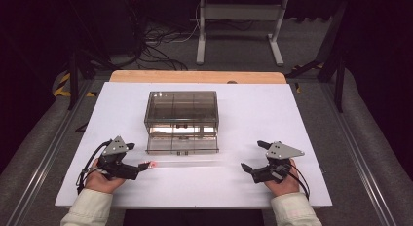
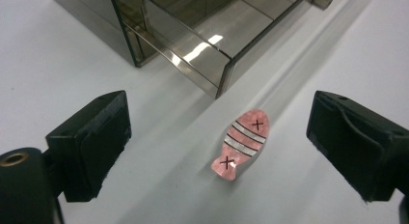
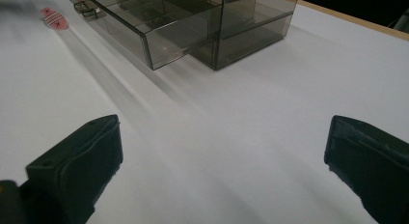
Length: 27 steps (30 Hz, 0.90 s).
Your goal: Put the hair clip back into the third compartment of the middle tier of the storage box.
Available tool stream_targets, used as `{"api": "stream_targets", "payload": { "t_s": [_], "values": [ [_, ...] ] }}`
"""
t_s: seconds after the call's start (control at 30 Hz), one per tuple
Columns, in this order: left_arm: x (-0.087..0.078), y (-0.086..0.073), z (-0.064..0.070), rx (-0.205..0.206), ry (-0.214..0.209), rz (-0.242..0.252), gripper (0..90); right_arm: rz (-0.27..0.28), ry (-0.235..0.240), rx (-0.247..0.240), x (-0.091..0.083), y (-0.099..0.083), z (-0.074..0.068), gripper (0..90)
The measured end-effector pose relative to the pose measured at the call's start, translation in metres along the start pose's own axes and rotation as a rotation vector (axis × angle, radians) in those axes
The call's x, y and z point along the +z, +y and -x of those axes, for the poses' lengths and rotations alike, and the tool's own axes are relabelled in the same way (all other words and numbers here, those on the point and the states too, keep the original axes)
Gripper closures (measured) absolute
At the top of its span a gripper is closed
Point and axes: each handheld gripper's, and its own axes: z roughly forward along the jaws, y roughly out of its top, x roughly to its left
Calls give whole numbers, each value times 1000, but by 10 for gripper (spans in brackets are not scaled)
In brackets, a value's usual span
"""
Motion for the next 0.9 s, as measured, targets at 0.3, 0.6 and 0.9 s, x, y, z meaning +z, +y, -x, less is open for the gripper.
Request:
{"api": "stream_targets", "payload": {
  "t_s": [0.3,0.6,0.9],
  "values": [
    [8,-1,1,13,-26,-70,209,-7,5,-4,1,0,-1,7],
    [13,0,0,2,-51,-89,341,-18,9,-8,3,0,-1,9],
    [16,0,0,-6,-48,-119,461,-20,13,-10,3,0,-2,13]
  ]
}}
